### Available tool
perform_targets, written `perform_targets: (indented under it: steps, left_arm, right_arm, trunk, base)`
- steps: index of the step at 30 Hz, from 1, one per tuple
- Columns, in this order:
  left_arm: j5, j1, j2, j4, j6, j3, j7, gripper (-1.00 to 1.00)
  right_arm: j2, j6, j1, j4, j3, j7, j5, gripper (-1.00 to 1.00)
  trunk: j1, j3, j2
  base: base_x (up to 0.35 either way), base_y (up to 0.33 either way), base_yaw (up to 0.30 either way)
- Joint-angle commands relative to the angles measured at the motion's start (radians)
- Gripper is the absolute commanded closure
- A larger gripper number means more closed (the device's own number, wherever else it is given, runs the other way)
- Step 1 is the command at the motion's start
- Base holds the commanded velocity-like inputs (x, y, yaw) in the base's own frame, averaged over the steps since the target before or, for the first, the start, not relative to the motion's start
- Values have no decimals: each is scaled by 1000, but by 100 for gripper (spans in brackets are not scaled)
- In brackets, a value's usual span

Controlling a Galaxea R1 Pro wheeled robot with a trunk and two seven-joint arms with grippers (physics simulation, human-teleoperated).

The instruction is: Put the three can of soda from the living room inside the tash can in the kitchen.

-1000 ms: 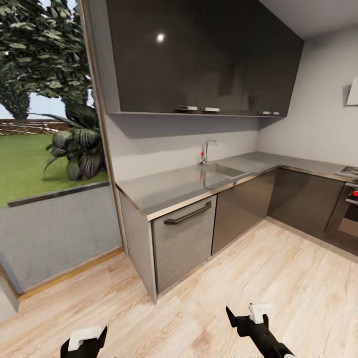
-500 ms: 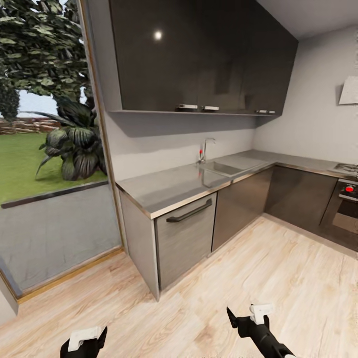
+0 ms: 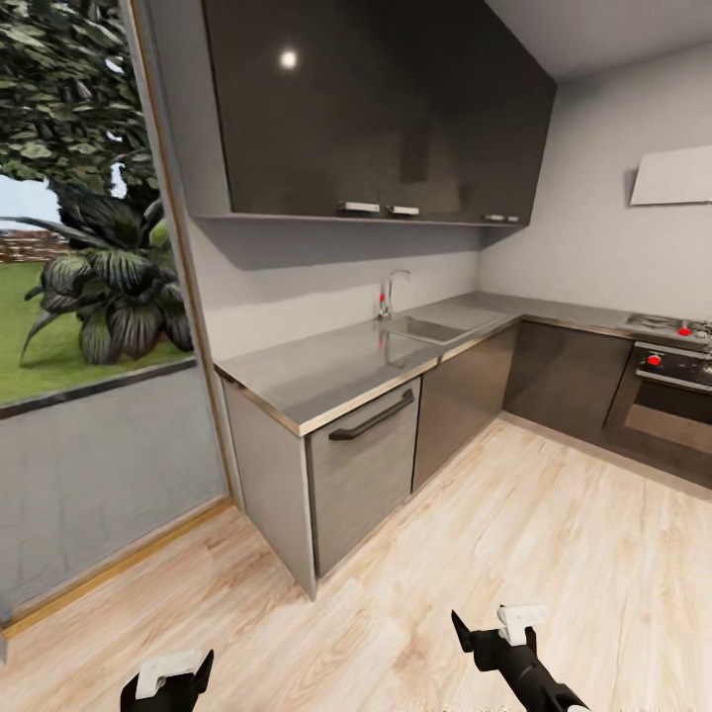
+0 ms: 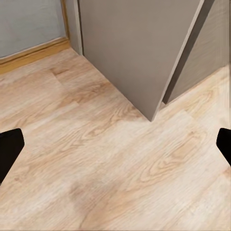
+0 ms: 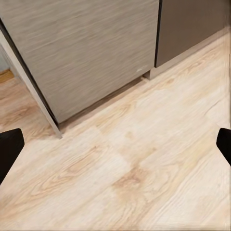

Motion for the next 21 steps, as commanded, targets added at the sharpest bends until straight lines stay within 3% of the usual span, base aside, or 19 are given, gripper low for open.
perform_targets:
  steps: [1,13,21]
  left_arm:
    - [0,0,0,0,0,0,0,-100]
    - [1,0,0,-2,-19,-1,1,-100]
    - [0,0,0,-2,-23,-2,3,-100]
  right_arm:
    - [0,-1,0,0,0,0,0,-100]
    - [-1,-5,0,0,3,3,0,-100]
    - [-1,-7,0,0,3,4,0,-100]
  trunk:
    - [0,-1,0]
    - [0,-8,0]
    - [0,-13,0]
  base:
    - [47,185,-215]
    - [57,76,-217]
    - [3,-203,-221]
